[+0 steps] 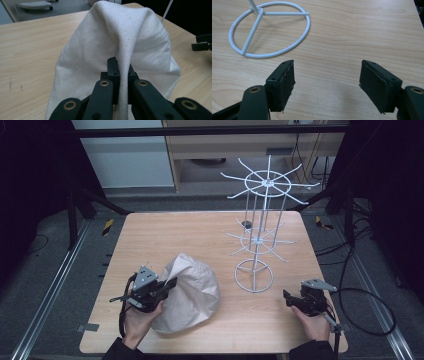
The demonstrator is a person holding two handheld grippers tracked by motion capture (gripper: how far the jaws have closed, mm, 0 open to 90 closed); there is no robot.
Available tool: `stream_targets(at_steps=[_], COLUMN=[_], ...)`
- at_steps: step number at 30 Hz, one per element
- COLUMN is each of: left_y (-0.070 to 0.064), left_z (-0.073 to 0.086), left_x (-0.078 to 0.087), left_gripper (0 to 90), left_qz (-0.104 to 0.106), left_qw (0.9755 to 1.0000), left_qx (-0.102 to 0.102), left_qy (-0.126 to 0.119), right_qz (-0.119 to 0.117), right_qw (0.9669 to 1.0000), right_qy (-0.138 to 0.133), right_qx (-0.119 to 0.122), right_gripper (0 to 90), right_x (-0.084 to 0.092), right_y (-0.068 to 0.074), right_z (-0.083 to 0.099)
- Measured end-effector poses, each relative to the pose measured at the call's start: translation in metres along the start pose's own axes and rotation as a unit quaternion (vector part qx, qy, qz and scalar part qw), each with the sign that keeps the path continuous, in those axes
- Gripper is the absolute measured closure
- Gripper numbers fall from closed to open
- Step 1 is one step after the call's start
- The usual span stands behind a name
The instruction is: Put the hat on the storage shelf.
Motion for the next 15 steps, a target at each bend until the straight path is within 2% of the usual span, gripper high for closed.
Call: stream_targets(at_steps=[15], left_y=[-0.002], left_z=[-0.026], left_x=[0.031], left_gripper=[88.8], left_qz=[0.015], left_qw=[0.9981], left_qx=[0.009], left_qy=[-0.059], right_qz=[0.001], right_qw=[1.0000], right_qy=[-0.007], right_qx=[0.000], right_gripper=[27.7], right_x=[0.000], right_y=[-0.001], right_z=[0.000])
Point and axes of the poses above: each handheld gripper's, and its own axes: x roughly backward along the jaws, z roughly out of its underside, y roughly to its left, the point moved 10 cm from there along -x, roughly forward along the jaws, and after that the axes turned 11 degrees about x, right-handed, at the moved point
